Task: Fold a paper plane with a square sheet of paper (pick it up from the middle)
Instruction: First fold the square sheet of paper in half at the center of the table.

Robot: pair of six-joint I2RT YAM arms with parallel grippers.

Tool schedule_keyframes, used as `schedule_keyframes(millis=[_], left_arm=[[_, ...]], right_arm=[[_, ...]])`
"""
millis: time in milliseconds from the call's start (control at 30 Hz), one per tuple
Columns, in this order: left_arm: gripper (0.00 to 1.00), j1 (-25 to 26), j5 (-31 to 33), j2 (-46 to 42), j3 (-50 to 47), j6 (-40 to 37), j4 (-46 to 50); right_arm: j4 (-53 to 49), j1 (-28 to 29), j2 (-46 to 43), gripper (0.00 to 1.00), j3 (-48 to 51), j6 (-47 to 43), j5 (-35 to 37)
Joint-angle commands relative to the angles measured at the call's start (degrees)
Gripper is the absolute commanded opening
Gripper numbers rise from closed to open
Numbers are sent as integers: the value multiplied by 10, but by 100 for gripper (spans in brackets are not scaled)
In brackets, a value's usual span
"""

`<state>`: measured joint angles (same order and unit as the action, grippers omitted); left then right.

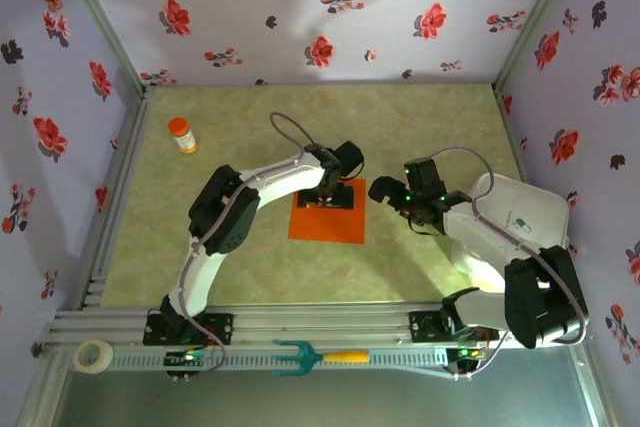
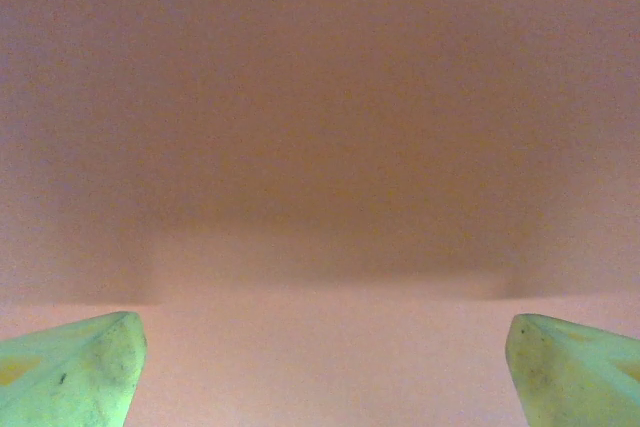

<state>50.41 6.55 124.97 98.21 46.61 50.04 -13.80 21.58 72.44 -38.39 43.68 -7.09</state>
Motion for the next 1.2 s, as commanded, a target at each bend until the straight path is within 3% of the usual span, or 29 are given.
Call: schedule_keyframes(millis=[0, 1167], left_arm=[[94, 5, 18, 14, 21, 26, 39], [93, 10, 8, 51, 1, 35, 4]], right_arm=[[-9, -6, 3, 99, 5, -11, -3], [-11, -14, 5, 99, 17, -5, 5]])
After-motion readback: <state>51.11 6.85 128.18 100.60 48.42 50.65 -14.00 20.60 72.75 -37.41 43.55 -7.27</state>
